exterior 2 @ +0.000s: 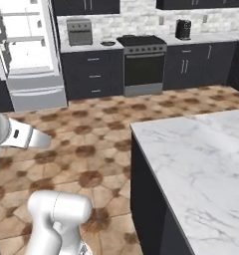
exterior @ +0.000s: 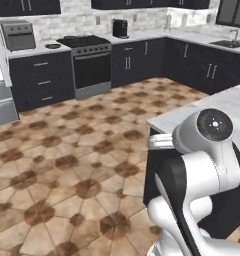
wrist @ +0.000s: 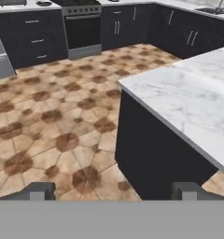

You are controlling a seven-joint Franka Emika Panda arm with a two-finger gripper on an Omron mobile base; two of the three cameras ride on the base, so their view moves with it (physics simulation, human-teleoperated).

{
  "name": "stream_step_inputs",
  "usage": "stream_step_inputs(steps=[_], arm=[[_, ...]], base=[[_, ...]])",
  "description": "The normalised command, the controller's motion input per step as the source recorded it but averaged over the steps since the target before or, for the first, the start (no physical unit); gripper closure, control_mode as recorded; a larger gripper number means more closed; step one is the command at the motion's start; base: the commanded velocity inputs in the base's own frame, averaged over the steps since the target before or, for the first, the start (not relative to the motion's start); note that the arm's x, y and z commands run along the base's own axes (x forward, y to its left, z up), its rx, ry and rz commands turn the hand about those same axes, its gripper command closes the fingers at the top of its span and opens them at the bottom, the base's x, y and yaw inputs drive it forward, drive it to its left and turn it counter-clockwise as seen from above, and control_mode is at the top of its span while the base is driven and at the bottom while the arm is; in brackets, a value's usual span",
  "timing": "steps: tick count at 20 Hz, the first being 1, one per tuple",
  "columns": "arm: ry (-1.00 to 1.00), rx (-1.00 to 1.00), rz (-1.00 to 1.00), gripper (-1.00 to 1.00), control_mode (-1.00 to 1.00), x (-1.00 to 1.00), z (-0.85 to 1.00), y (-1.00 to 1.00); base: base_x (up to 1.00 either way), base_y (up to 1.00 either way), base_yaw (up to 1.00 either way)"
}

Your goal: Place the cold items (eggplant and bell pepper) from the fridge in one tupperware on the dining counter. Place the warm items (hot dog and kebab skewer) in the stove area in another tupperware.

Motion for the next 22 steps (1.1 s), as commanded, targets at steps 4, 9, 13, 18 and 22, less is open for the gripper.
stream_step_inputs(steps=[4, 9, 13, 18, 22], arm=[[0.00, 0.00, 0.00, -1.00, 1.00, 0.00, 0.00, 0.00], [0.00, 0.00, 0.00, -1.00, 1.00, 0.00, 0.00, 0.00], [0.00, 0.00, 0.00, -1.00, 1.00, 0.00, 0.00, 0.00], [0.00, 0.00, 0.00, -1.00, 1.00, 0.00, 0.00, 0.00], [0.00, 0.00, 0.00, -1.00, 1.00, 0.00, 0.00, 0.00]], base=[[1.00, 0.45, 0.06], [1.00, 0.23, 0.18], [1.00, 0.12, 0.23], [1.00, 0.01, 0.24], [1.00, -0.09, 0.27]])
